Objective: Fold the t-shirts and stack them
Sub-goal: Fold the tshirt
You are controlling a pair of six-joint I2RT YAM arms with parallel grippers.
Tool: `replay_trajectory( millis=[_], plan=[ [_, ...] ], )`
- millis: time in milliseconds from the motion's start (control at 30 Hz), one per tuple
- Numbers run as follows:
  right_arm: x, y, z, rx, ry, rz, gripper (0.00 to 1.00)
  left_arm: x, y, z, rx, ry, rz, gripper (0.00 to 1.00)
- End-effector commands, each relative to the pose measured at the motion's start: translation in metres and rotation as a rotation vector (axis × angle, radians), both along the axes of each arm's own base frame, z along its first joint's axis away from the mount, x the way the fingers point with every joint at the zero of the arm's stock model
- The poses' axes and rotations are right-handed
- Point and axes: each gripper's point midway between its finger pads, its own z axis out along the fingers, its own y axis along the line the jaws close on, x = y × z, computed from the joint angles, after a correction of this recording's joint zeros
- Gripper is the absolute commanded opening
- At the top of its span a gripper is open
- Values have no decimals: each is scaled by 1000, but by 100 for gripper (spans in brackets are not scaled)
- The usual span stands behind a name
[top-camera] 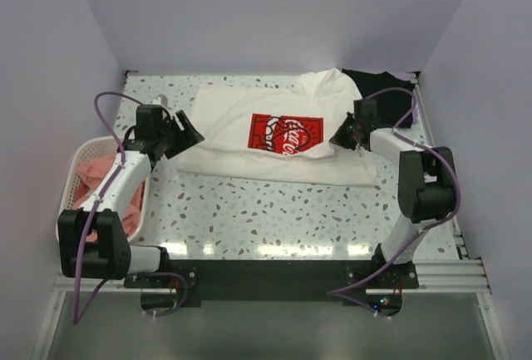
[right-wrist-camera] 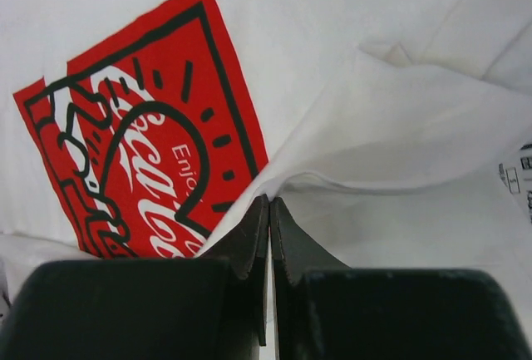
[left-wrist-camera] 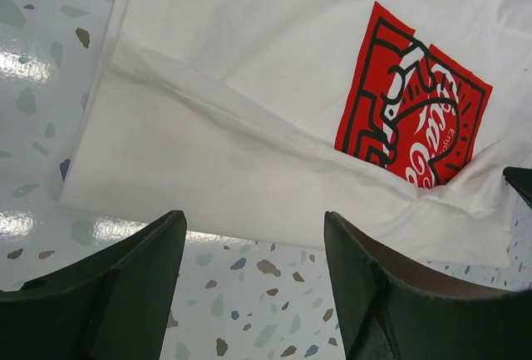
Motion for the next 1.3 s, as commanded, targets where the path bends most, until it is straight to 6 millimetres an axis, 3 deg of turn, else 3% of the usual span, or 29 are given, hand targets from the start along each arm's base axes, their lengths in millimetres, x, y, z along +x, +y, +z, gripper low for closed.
replay_trajectory(
  millis=[0, 333, 567, 800, 900, 1000, 1033, 1133, 1267],
  plan=[
    [27, 7, 19, 6, -55, -6, 0, 7, -4, 10, 6, -61, -37, 72],
    [62, 15, 19, -1, -59, 2, 0, 7, -4, 6, 6, -49, -42, 72],
    [85, 25, 30, 5, -115, 43, 0, 6, -5, 2, 1, -39, -45, 72],
    [96, 37, 34, -33, -133, 93, 1, 6, -6, 1, -2, -38, -47, 72],
    [98, 43, 29, -46, -128, 121, 8, 6, -7, 0, -5, -37, -50, 72],
    [98, 49, 27, -56, -136, 155, 23, 6, -8, -2, -9, -30, -55, 72],
    [98, 50, 27, -62, -140, 170, 35, 6, -8, -4, -11, -26, -55, 72],
    [97, 55, 30, -69, -151, 202, 52, 6, -10, -7, -19, -18, -60, 72],
    [90, 52, 41, -75, -168, 205, 56, 6, -10, -9, -22, -10, -61, 72]
  ],
)
